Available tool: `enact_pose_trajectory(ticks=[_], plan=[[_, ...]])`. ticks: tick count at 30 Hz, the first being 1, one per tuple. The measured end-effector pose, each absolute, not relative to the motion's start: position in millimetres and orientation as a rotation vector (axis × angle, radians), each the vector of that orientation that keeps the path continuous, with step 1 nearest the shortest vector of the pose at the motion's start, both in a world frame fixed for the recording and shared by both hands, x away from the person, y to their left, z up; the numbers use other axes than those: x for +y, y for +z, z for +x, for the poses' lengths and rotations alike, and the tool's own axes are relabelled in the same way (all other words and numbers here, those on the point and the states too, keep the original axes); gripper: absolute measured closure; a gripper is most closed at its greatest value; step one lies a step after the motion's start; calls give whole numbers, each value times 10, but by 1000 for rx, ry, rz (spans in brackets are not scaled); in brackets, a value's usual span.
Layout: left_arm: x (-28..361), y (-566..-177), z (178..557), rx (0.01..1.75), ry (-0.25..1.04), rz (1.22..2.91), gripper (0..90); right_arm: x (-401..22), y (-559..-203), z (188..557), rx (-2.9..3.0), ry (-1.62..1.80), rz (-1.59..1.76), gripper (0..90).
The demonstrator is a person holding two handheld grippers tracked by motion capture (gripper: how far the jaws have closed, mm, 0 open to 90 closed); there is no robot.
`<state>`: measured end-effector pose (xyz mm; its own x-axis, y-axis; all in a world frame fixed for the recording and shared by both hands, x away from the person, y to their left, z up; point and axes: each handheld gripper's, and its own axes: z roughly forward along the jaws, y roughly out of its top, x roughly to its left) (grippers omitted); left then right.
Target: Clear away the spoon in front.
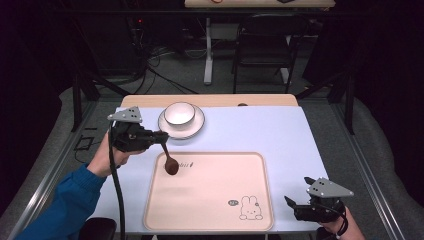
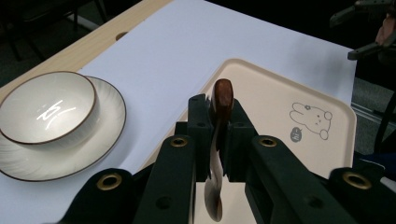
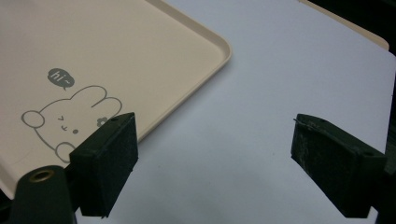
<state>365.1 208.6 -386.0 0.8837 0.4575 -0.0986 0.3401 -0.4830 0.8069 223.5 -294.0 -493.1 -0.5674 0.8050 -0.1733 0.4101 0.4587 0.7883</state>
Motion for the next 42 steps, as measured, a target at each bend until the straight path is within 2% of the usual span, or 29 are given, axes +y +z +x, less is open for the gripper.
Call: enact_pose_trajectory(ticks=[23,36,42], plan=[[1943,-4378,3782,596,-102,2219,843,-2940,-4931,2235,2174,967,1011,141],[1985,-4560,3893,700,-84,2142,812,-2938,-4932,2238,2175,965,1013,141],[2026,-4749,3992,810,-84,2089,791,-2942,-4932,2236,2174,966,1012,141]])
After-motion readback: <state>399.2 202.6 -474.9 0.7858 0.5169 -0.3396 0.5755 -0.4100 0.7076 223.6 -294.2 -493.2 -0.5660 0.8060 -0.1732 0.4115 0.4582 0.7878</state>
